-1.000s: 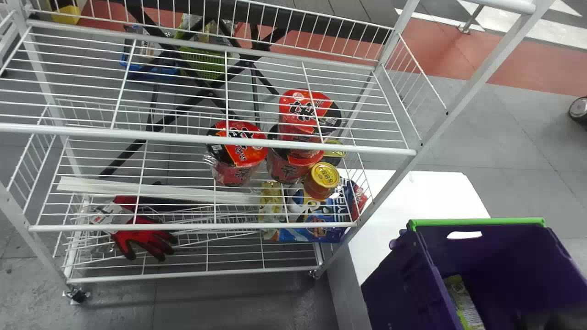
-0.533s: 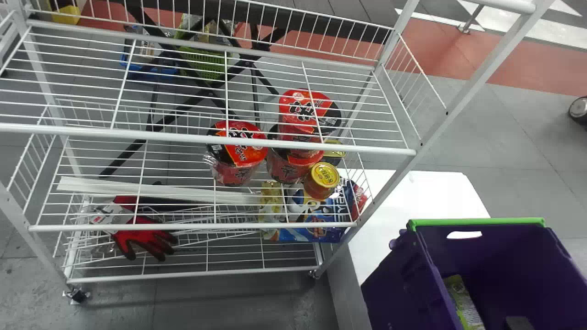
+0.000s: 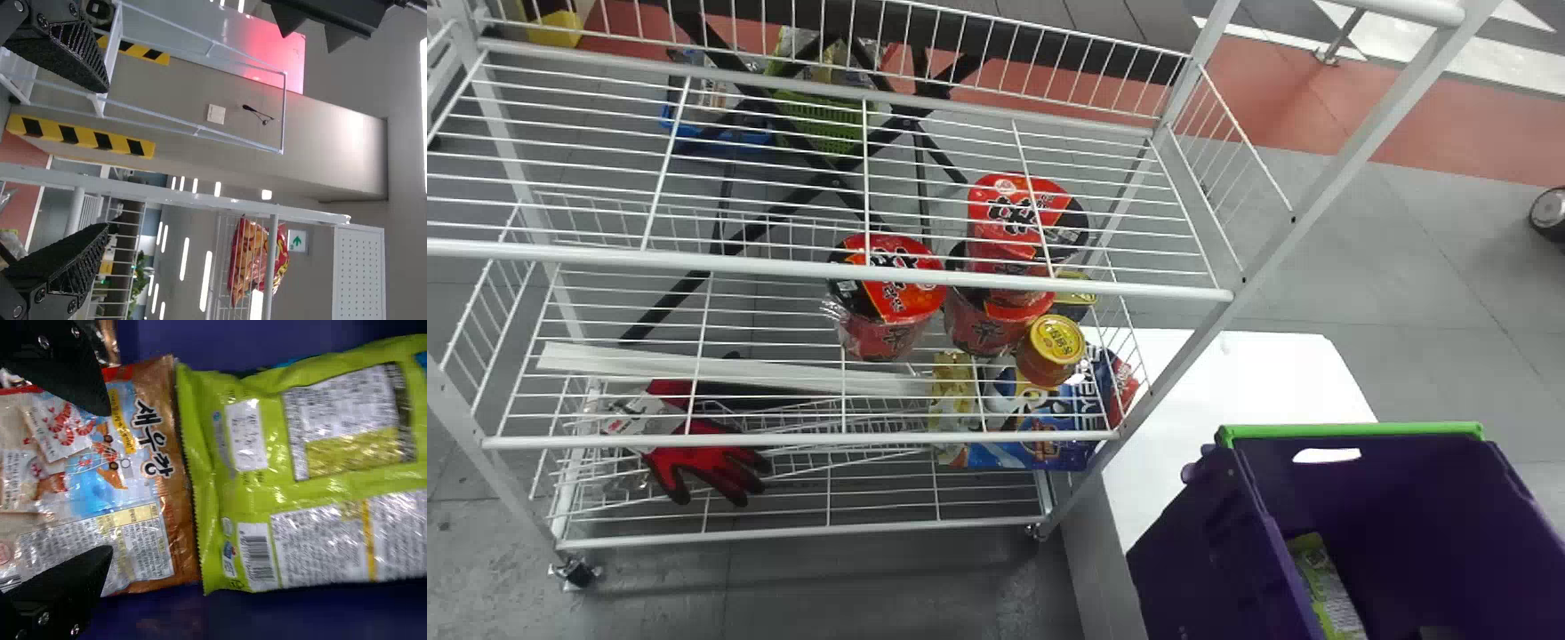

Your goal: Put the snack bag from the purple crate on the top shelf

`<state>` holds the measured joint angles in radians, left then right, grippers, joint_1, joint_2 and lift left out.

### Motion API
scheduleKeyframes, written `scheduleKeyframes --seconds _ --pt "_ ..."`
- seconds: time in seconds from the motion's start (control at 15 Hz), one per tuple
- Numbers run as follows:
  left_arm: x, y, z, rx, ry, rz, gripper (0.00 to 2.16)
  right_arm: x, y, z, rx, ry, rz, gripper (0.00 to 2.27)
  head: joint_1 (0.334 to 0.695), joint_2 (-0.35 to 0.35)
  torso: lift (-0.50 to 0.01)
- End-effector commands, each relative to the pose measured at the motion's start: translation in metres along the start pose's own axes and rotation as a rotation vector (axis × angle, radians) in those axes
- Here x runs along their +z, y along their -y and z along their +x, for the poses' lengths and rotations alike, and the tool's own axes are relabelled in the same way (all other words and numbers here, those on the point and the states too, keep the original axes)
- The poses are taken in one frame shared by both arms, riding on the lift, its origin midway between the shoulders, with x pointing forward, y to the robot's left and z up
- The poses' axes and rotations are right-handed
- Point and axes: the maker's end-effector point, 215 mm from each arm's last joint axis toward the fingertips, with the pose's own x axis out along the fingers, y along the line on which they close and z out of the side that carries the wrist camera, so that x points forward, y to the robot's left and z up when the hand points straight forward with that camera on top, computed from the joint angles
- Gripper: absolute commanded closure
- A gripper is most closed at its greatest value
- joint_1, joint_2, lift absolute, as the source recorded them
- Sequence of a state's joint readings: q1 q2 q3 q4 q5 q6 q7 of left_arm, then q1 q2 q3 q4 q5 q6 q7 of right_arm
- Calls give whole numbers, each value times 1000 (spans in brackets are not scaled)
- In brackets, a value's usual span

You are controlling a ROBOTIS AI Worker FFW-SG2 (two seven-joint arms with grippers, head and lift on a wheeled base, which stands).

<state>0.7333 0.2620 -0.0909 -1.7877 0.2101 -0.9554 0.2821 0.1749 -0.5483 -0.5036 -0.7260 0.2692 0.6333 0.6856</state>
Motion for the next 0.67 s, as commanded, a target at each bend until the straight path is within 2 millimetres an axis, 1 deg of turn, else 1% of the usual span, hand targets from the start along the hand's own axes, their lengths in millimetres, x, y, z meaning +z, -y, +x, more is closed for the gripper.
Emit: scheduleKeyframes --seconds 0.0,0.07,0.2,0.27,0.33,0.4,0.47,0.53,0.6 --pt "0 0 0 -3 10 -1 87 4 -12 8 20 39 -24 66 695 -350 -451" --pt "2 -1 1 -1 21 -3 87 3 -19 12 31 49 -31 66 695 -350 -451" --pt "4 -2 1 -3 25 0 87 0 -24 16 33 45 -45 70 695 -350 -451" --pt "4 -3 2 -2 27 1 87 -1 -24 17 27 45 -54 93 695 -350 -451" --pt "4 -3 1 -2 32 2 87 -3 -25 18 24 42 -59 174 695 -350 -451" --pt "4 -4 3 -1 35 3 87 -7 -25 20 17 33 -64 390 695 -350 -451" --pt "2 -4 2 -1 32 4 87 -10 -25 20 16 27 -63 731 695 -350 -451" --pt "2 -4 3 -3 33 4 87 -14 -25 21 13 21 -39 1241 695 -350 -451" --pt "2 -3 3 -4 33 4 87 -19 -26 22 19 10 0 1686 695 -350 -451"
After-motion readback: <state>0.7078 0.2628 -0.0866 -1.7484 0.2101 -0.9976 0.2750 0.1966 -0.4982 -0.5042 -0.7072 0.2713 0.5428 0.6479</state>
